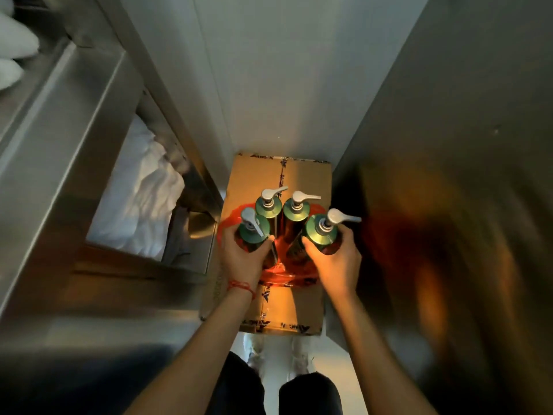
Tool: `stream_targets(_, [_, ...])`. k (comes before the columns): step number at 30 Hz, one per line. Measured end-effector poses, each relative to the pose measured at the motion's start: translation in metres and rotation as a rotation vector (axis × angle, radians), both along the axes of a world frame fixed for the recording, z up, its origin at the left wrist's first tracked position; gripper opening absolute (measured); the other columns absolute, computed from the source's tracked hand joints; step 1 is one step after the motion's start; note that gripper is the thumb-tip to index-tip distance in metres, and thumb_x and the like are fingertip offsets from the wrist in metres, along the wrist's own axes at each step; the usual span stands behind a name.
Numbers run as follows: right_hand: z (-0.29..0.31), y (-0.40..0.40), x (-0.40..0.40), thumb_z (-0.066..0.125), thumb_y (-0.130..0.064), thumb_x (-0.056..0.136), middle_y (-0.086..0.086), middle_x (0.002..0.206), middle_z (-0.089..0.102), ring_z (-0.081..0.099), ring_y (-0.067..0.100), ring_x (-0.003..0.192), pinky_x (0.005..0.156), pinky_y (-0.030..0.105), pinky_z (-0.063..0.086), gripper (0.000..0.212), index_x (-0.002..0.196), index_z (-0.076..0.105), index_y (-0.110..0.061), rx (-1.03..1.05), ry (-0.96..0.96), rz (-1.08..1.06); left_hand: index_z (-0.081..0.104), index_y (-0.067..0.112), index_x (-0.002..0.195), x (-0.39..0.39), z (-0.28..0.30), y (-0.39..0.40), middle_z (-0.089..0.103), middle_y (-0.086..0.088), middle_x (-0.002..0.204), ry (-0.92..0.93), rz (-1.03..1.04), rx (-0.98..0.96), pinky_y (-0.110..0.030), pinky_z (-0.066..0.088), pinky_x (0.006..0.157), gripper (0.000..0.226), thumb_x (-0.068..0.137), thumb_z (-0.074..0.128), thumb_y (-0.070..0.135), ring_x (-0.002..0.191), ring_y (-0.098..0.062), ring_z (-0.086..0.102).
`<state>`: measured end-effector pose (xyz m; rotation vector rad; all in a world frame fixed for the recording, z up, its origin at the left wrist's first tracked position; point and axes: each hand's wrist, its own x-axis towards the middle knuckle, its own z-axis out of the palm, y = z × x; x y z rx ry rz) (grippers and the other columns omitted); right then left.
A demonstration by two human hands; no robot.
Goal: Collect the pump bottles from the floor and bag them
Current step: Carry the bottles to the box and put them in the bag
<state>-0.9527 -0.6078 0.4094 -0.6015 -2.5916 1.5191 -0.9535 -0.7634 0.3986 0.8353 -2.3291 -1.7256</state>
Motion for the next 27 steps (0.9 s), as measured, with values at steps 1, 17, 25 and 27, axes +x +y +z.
stream_targets(1, [-0.006,-0.001,0.000,0.080,-0.037,0.059,0.004,0.114,0.066,0.059,0.020,0.107,0.086,0.025,0.041,0.062,0.114,0.054,-0.023,0.009,0.001,0.014,0.051,0.013,0.109,0.001,-0.005,0.000,0.056,-0.010,0.119,-0.006,-0.001,-0.005,-0.044,0.045,0.095,0.058,0.060,0.082,0.017,0.112,-0.024,0.052])
stream_targets(17, [-0.054,0.002,0.009,0.079,-0.036,0.062,0.000,0.117,0.063,0.055,0.010,0.104,0.083,0.023,0.040,0.062,0.117,0.052,-0.024,0.001,-0.108,0.143,0.056,0.010,0.103,0.004,-0.044,0.011,0.060,-0.010,0.105,0.056,-0.212,-0.152,0.004,0.033,0.075,0.055,0.056,0.085,0.015,0.094,-0.012,0.051])
stream_targets(25, [-0.063,0.004,0.009,0.070,-0.056,0.060,-0.010,0.115,0.060,0.057,0.009,0.105,0.083,0.023,0.045,0.062,0.114,0.046,-0.037,-0.018,-0.115,0.219,0.056,0.005,0.107,0.005,-0.049,0.009,0.060,-0.011,0.107,0.063,-0.326,-0.136,-0.013,0.039,0.080,0.059,0.055,0.085,0.010,0.099,-0.017,0.052])
stream_targets(27, [-0.064,0.006,0.010,0.071,-0.055,0.060,-0.009,0.116,0.060,0.057,0.009,0.106,0.086,0.026,0.047,0.063,0.114,0.045,-0.038,-0.028,-0.119,0.233,0.055,0.007,0.109,0.006,-0.049,0.007,0.060,-0.010,0.109,0.050,-0.356,-0.110,-0.018,0.041,0.082,0.061,0.056,0.085,0.010,0.102,-0.018,0.052])
